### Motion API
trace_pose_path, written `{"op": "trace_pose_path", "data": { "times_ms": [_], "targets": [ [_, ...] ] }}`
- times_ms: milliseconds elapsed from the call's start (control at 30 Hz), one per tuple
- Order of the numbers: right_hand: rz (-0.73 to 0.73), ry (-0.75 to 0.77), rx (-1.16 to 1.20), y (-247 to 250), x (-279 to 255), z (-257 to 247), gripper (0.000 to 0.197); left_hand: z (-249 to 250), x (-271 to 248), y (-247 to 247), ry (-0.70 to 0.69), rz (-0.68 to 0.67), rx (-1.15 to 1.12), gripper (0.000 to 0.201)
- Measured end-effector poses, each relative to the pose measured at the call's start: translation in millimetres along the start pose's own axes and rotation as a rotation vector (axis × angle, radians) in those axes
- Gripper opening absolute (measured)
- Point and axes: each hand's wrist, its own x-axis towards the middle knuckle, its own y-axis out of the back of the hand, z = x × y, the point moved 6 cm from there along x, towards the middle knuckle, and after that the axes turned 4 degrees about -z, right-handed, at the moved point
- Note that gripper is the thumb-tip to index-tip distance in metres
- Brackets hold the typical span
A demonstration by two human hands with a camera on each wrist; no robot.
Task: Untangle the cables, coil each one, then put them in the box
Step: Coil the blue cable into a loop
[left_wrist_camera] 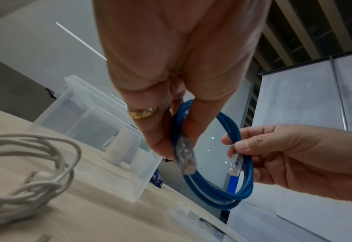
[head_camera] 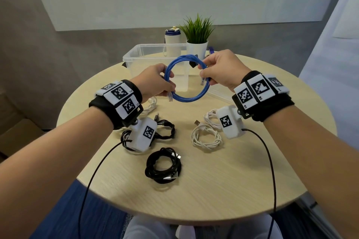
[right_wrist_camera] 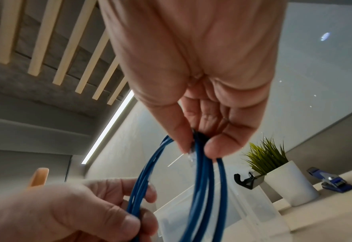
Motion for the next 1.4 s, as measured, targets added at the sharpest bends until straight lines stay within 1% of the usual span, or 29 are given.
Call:
{"op": "trace_pose_path", "data": {
  "times_ms": [67, 200, 267, 433, 500, 600, 667, 767, 800, 867, 967, 1100, 1167, 1200, 1300, 1333, 1400],
  "targets": [
    [0.005, -0.035, 0.022, -0.7, 0.6, 3.2, 0.022, -0.2, -1.1, -1.2, 0.022, -0.026, -0.09, 0.022],
    [-0.039, -0.077, 0.018, -6.3, 0.2, 8.7, 0.023, 1.8, -6.8, 0.2, 0.056, -0.054, -0.148, 0.014],
    [-0.049, -0.078, 0.009, -8.8, -0.4, 9.5, 0.024, 0.4, -10.4, 3.3, 0.072, -0.056, -0.123, 0.013],
    [-0.089, -0.072, -0.028, -14.8, -3.7, 4.8, 0.026, -12.6, -21.6, 18.8, 0.165, -0.048, 0.035, 0.02],
    [-0.094, -0.079, -0.006, -16.9, -5.6, 1.8, 0.025, -20.2, -26.6, 26.5, 0.19, -0.069, 0.155, 0.019],
    [-0.094, -0.094, 0.026, -21.9, -8.0, -1.8, 0.025, -37.1, -35.8, 29.3, 0.238, -0.2, 0.461, 0.012],
    [-0.096, -0.099, 0.037, -25.3, -8.5, -2.8, 0.026, -46.8, -44.2, 27.4, 0.267, -0.297, 0.701, 0.017],
    [-0.099, -0.104, 0.06, -29.4, -9.4, -3.2, 0.024, -55.1, -54.8, 25.3, 0.276, -0.359, 1.048, 0.029],
    [-0.101, -0.103, 0.069, -30.8, -8.8, -4.0, 0.023, -59.4, -56.4, 23.8, 0.274, -0.37, 1.12, 0.033],
    [-0.098, -0.106, 0.088, -33.9, -7.9, -6.2, 0.021, -69.4, -58.0, 19.0, 0.274, -0.383, 1.194, 0.04],
    [-0.085, -0.131, 0.12, -38.5, -5.0, -6.7, 0.018, -77.8, -57.6, 14.1, 0.272, -0.371, 1.226, 0.037],
    [-0.079, -0.161, 0.201, -38.6, 3.5, -6.1, 0.016, -77.3, -54.5, 23.5, 0.304, -0.413, 1.194, 0.02],
    [-0.079, -0.178, 0.231, -36.5, 11.6, -3.6, 0.014, -73.9, -47.6, 39.2, 0.313, -0.389, 1.074, 0.017],
    [-0.078, -0.186, 0.243, -35.4, 16.9, -1.7, 0.014, -71.1, -41.4, 47.9, 0.307, -0.367, 0.931, 0.016],
    [-0.055, -0.193, 0.3, -31.3, 40.1, 4.4, 0.014, -54.2, -14.9, 74.1, 0.251, -0.254, 0.332, 0.014],
    [-0.039, -0.185, 0.325, -29.3, 50.1, 5.3, 0.014, -47.2, -3.4, 81.1, 0.224, -0.212, 0.196, 0.015],
    [0.007, -0.148, 0.395, -24.6, 74.5, 4.9, 0.012, -34.4, 23.6, 91.3, 0.159, -0.126, 0.007, 0.018]
  ]
}}
